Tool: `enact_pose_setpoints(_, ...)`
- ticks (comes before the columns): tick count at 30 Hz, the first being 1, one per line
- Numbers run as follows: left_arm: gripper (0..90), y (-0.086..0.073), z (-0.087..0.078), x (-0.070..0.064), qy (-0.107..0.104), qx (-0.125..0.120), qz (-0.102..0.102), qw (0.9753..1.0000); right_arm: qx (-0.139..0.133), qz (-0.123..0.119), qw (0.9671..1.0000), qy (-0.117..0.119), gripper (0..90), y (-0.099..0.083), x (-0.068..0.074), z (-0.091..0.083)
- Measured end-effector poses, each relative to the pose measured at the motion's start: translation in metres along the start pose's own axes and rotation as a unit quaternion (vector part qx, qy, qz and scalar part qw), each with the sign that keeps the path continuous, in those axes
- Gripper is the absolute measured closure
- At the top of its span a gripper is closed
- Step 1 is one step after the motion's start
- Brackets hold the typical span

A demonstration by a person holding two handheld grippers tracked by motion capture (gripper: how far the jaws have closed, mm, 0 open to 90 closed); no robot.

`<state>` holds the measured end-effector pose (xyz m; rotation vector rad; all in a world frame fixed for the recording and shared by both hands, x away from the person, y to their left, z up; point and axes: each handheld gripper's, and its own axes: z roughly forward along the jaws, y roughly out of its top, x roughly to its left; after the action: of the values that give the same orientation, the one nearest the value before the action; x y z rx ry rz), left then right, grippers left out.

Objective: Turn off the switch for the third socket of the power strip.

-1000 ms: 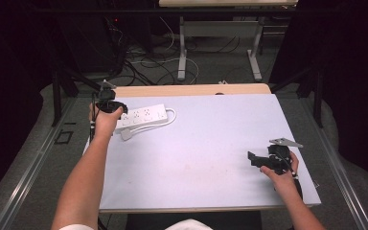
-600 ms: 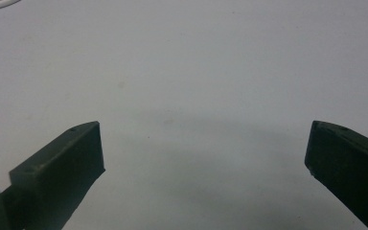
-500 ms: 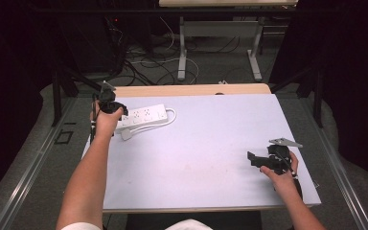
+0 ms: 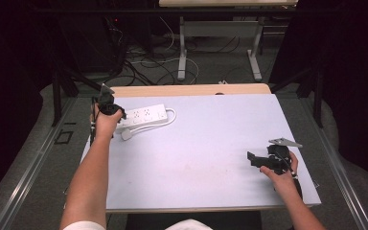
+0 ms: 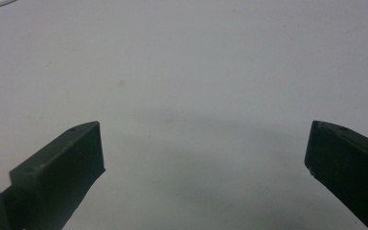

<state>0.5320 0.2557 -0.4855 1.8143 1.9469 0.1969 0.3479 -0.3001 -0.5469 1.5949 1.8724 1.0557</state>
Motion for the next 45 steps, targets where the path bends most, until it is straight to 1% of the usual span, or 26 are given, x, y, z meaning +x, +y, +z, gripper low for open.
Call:
enact_pose_setpoints(1,74.7,0.0,0.0,0.001,0.0,0.009,-0.002,1.0,0.001,-0.001,1.0,0.0,0.0,0.0,0.0,0.0)
enact_pose_setpoints(2,75.6,0.0,0.0,0.001,0.0,0.009,-0.002,1.0,0.001,0.0,1.0,0.0,0.0,0.0,0.0,0.0)
enact_pose_setpoints(3,76.2,0.0,0.001,0.002,0.0,0.012,-0.009,0.9999,0.001,-0.001,1.0,0.0,0.0,0.0,0.0,0.0)
enact_pose_setpoints(6,77.5,0.0,0.003,0.004,0.003,0.01,-0.006,0.9999,0.001,-0.001,1.0,0.0,0.0,0.0,0.0,0.0)
enact_pose_setpoints(7,78.2,0.0,0.003,0.004,0.001,0.009,-0.008,0.9999,0.001,-0.003,1.0,0.0,0.0,0.0,-0.001,0.0)
enact_pose_setpoints(9,78.7,0.0,0.004,0.004,0.0,0.009,-0.012,0.9999,0.002,-0.001,1.0,0.0,0.0,0.0,0.0,0.0)
enact_pose_setpoints(11,79.9,0.001,0.004,0.004,-0.001,0.016,-0.01,0.9998,0.002,0.0,1.0,0.001,0.0,0.0,0.0,0.0)
enact_pose_setpoints(13,80.4,0.0,0.006,0.005,-0.001,0.013,-0.011,0.9999,0.002,0.0,1.0,0.001,0.0,0.0,0.0,0.0)
enact_pose_setpoints(14,80.9,0.0,0.006,0.005,-0.001,0.021,-0.015,0.9997,0.002,0.0,1.0,0.001,0.0,0.0,0.0,0.0)
enact_pose_setpoints(16,81.5,0.0,0.009,0.005,-0.001,0.02,-0.015,0.9997,0.002,0.0,1.0,0.001,0.0,0.0,0.0,0.001)
enact_pose_setpoints(17,81.7,0.0,0.009,0.006,-0.001,0.025,-0.015,0.9996,0.003,0.0,1.0,0.001,0.0,0.0,0.0,0.001)
enact_pose_setpoints(22,82.9,-0.001,0.013,0.007,0.001,0.03,-0.015,0.9994,0.003,-0.001,1.0,0.002,0.0,0.0,0.0,0.001)
enact_pose_setpoints(26,84.1,-0.001,0.015,0.007,0.005,0.032,-0.02,0.9993,0.003,-0.002,1.0,0.002,0.0,0.0,-0.001,0.001)
enact_pose_setpoints(34,86.1,-0.002,0.017,0.008,0.009,0.036,-0.021,0.9991,0.004,0.001,1.0,0.003,0.0,0.0,0.0,0.001)
enact_pose_setpoints(39,86.5,-0.001,0.02,0.008,0.011,0.04,-0.021,0.9989,0.004,-0.001,1.0,0.003,0.0,-0.001,0.0,0.001)
enact_pose_setpoints(40,86.8,-0.002,0.021,0.008,0.012,0.039,-0.024,0.9989,0.005,0.001,1.0,0.004,0.0,-0.001,0.0,0.001)
enact_pose_setpoints(45,87.2,-0.001,0.021,0.01,0.008,0.042,-0.024,0.9988,0.004,0.0,1.0,0.003,0.0,-0.001,-0.001,0.001)
